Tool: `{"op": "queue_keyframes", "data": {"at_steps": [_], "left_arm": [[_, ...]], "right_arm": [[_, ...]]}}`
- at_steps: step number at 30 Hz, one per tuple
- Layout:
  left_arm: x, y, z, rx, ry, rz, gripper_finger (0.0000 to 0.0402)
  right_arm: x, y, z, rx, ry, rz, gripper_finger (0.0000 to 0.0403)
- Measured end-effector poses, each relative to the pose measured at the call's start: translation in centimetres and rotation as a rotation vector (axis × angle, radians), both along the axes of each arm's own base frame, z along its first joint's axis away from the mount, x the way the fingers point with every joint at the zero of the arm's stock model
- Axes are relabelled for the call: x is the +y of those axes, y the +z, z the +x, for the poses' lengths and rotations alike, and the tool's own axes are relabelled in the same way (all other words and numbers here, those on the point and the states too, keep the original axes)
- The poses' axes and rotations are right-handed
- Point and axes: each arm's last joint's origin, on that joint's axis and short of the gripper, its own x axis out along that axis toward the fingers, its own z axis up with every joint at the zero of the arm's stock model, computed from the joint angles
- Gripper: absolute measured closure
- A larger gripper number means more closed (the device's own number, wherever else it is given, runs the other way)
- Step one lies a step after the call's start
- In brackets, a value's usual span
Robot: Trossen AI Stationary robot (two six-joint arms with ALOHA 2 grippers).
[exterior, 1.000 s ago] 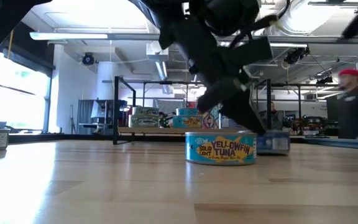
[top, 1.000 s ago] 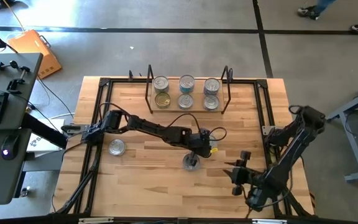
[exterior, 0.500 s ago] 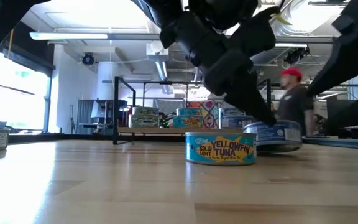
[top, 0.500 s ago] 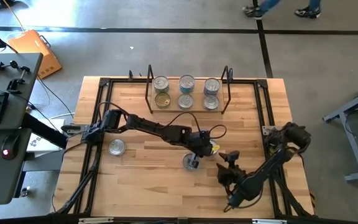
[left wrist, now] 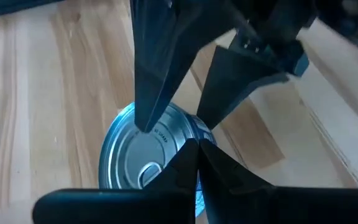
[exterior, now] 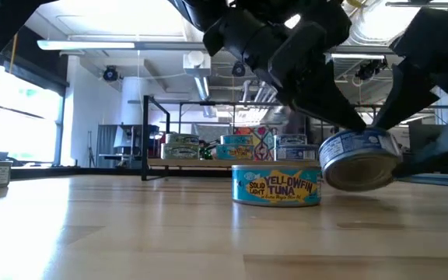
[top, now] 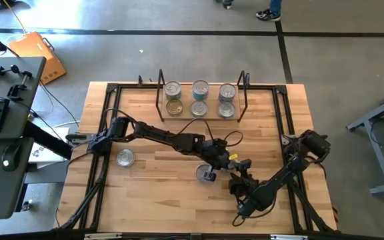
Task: Stack canned seafood by type on shelf
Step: Stack the blue tuna can on top of the other blue tuna can on the shelf
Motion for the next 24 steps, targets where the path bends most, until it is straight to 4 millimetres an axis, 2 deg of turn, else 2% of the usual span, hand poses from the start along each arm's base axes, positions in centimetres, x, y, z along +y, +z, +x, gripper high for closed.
{"op": "queue_keyframes", "data": {"at_steps": [4,10,13,17,21,24], "left_arm": [[0.0,0.3,0.0,-0.008,0.016,-0.019,0.0401],[0.2,0.3,0.1,-0.002,0.037,-0.036,0.0398],[0.7,1.3,-0.6,0.032,0.051,-0.029,0.0383],[1.5,5.1,-2.3,0.046,0.102,0.020,0.0363],[1.5,8.0,-4.7,0.095,0.238,0.170,0.0359],[0.3,10.0,-6.6,0.077,0.321,0.263,0.0362]], "right_arm": [[-0.2,0.0,0.2,-0.014,-0.016,0.003,0.0167],[-0.2,0.0,0.1,-0.002,-0.020,0.015,0.0283],[-0.2,0.0,0.1,0.024,-0.033,0.052,0.0282],[-0.2,1.0,-0.2,0.025,-0.051,0.091,0.0282],[-0.7,3.3,-0.3,-0.027,-0.052,0.106,0.0282],[-1.9,5.1,0.1,-0.093,-0.055,0.086,0.0282]]}}
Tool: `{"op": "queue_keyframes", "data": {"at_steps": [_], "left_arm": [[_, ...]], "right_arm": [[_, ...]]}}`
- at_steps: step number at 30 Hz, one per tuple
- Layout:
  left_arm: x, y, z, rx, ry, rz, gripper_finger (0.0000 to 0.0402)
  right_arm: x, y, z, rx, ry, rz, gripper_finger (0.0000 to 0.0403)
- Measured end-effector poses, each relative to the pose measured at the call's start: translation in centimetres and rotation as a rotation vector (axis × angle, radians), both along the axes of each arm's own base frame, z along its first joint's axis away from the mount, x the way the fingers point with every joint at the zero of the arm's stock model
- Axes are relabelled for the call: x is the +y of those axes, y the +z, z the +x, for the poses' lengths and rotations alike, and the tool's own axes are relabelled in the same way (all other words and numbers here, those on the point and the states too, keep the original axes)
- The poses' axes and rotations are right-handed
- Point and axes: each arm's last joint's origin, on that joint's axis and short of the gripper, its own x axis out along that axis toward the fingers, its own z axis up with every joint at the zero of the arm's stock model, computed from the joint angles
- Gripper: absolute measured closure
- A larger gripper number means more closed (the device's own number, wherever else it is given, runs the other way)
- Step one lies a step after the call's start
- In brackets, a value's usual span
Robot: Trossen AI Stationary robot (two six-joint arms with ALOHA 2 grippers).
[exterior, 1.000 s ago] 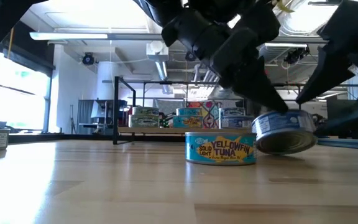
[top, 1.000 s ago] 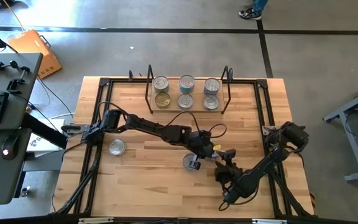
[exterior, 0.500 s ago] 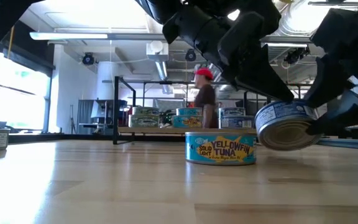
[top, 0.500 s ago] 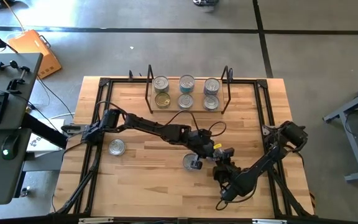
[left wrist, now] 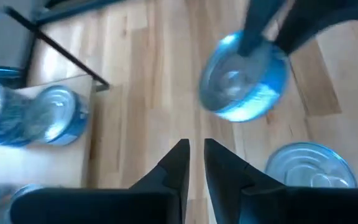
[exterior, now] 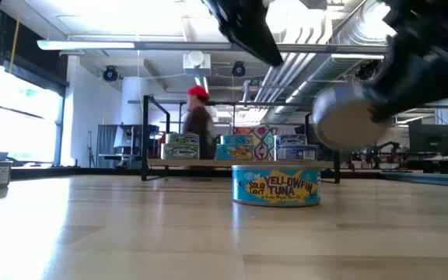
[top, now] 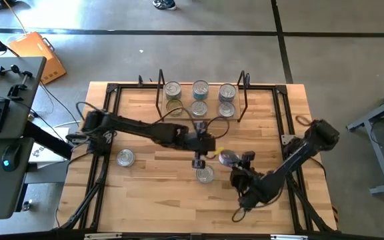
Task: Stack canned seafood by type on shelf
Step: Stack the blue tuna can on top of the other blue tuna can on the shelf
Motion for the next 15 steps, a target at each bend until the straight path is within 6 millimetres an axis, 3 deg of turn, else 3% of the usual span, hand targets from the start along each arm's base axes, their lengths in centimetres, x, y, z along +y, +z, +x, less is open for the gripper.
{"op": "queue_keyframes", "data": {"at_steps": [2,5,11,15], "left_arm": [[-1.3,0.3,-1.0,-0.024,0.005,0.014,0.0365],[-3.5,-1.1,-2.2,-0.039,-0.032,-0.008,0.0371],[-7.3,-4.7,-4.3,-0.062,-0.057,-0.064,0.0376],[-9.1,-6.3,-6.1,-0.067,0.062,-0.019,0.0376]], "right_arm": [[-1.2,1.2,0.4,-0.012,-0.011,-0.017,0.0282],[-3.7,2.1,1.6,0.025,-0.047,-0.051,0.0282],[-9.4,2.1,4.8,0.185,-0.080,-0.143,0.0282],[-13.1,2.1,6.0,0.279,-0.106,-0.210,0.0282]]}}
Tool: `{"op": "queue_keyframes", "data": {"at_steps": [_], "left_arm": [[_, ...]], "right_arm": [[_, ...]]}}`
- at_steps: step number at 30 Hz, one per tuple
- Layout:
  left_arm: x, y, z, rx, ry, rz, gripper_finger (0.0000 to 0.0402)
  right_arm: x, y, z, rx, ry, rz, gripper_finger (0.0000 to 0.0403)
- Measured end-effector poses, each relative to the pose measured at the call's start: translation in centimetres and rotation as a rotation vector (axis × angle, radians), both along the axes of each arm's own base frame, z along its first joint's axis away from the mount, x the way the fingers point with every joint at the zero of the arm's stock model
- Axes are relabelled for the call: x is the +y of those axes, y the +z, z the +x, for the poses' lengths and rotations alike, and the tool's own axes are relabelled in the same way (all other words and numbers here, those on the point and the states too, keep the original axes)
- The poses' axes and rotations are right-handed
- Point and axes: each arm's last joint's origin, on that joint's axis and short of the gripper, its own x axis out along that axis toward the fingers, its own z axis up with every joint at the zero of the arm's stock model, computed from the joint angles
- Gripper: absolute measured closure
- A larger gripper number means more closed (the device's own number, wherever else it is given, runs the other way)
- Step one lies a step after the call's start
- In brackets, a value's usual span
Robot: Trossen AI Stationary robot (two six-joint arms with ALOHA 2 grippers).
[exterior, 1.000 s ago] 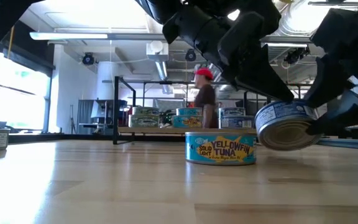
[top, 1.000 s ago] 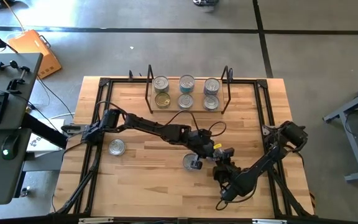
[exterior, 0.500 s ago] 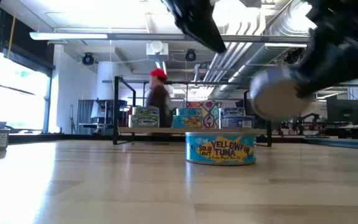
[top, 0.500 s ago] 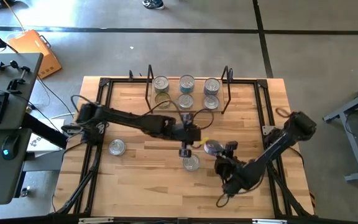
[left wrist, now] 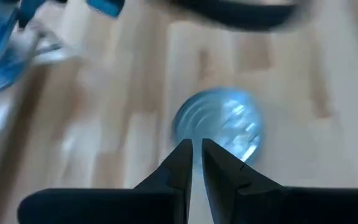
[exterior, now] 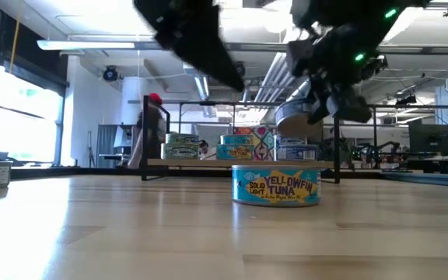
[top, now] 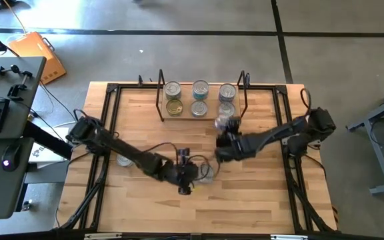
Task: Stack canned seafood by type on shelf
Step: Stack the blue tuna can on top of the other blue tuna can on the shelf
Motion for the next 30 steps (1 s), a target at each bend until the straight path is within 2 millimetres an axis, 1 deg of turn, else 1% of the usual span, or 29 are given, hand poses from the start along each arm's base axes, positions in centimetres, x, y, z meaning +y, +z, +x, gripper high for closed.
{"op": "queue_keyframes", "data": {"at_steps": [3,7,11,14,17,22,28,30], "left_arm": [[-1.0,-0.4,-2.0,-0.003,0.082,0.073,0.0376],[-1.5,-0.4,-4.7,-0.031,0.148,0.080,0.0376],[-1.1,-0.5,-7.5,-0.077,0.198,0.045,0.0376],[-0.5,-0.6,-9.5,-0.117,0.244,0.035,0.0376],[0.0,-0.7,-11.0,-0.168,0.288,0.032,0.0376],[0.4,-0.7,-12.4,-0.233,0.309,0.006,0.0376],[0.4,-0.5,-12.6,-0.255,0.307,-0.011,0.0376],[0.4,-0.5,-12.6,-0.256,0.307,-0.011,0.0376]], "right_arm": [[-2.3,0.2,0.5,0.063,-0.015,-0.072,0.0282],[-4.9,0.2,1.0,0.132,-0.027,-0.088,0.0282],[-6.8,0.2,1.0,0.166,-0.055,-0.064,0.0282],[-7.8,0.1,1.0,0.165,-0.076,-0.021,0.0282],[-8.5,0.1,1.1,0.149,-0.090,-0.009,0.0282],[-9.3,0.0,1.0,0.146,-0.100,0.040,0.0282],[-9.5,-0.3,0.7,0.154,-0.114,0.038,0.0281],[-9.5,-0.3,0.7,0.144,-0.121,0.042,0.0260]]}}
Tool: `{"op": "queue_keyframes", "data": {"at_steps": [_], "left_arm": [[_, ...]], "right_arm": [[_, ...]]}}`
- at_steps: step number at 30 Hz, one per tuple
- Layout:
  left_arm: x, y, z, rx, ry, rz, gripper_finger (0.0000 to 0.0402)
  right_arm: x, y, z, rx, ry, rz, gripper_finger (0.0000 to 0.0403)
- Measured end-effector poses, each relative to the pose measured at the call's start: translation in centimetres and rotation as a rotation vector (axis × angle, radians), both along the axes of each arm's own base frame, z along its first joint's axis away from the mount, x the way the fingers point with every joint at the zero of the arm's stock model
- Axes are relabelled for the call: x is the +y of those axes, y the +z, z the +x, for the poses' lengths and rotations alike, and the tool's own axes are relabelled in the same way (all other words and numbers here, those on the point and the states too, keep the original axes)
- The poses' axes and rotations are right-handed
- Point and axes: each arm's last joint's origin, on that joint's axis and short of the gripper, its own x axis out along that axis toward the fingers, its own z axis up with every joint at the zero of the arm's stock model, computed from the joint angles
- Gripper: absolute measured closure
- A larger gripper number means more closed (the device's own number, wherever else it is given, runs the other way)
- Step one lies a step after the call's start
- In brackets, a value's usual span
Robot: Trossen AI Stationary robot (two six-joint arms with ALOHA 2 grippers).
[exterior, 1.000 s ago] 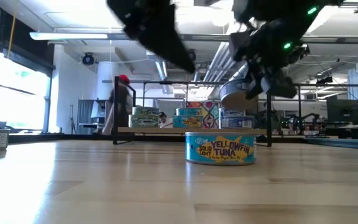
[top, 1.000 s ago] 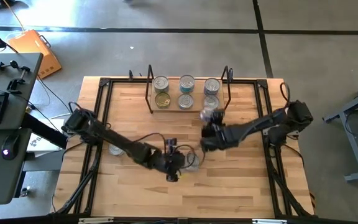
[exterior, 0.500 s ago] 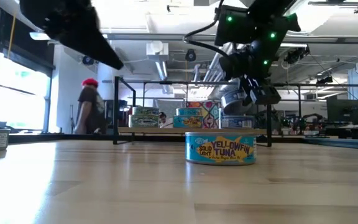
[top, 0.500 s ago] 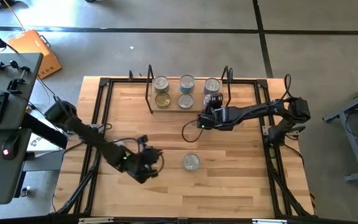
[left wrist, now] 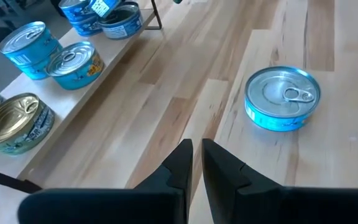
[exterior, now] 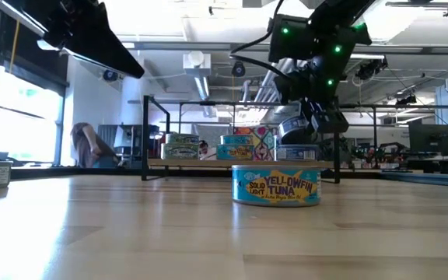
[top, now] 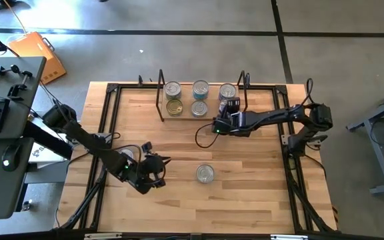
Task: Stack canned seafood by type on shelf
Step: Stack the blue tuna can on top of the other blue tuna can on the shelf, then stack the yellow and blue tuna can on top of the other yellow and blue tuna can on the shelf
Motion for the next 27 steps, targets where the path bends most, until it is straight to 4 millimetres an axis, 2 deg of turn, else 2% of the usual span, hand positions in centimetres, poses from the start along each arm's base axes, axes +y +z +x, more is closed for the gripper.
{"op": "queue_keyframes", "data": {"at_steps": [4,7,15,22,27], "left_arm": [[0.0,0.0,0.1,-0.007,-0.001,-0.004,0.0376],[-0.1,0.1,0.1,-0.006,-0.008,0.003,0.0376],[-0.1,0.1,0.1,-0.008,-0.009,0.003,0.0376],[-0.1,0.1,0.1,-0.007,-0.010,0.003,0.0376],[-0.1,0.1,0.2,-0.012,-0.013,0.002,0.0376]], "right_arm": [[0.1,-0.2,0.0,0.005,0.006,0.030,0.0199],[0.1,-0.1,-0.1,0.008,0.005,0.027,0.0174],[0.1,0.0,-0.5,0.070,0.000,0.029,0.0164],[0.4,1.5,0.0,-0.014,-0.061,0.090,0.0163],[3.0,3.3,1.1,-0.138,-0.036,0.205,0.0163]]}}
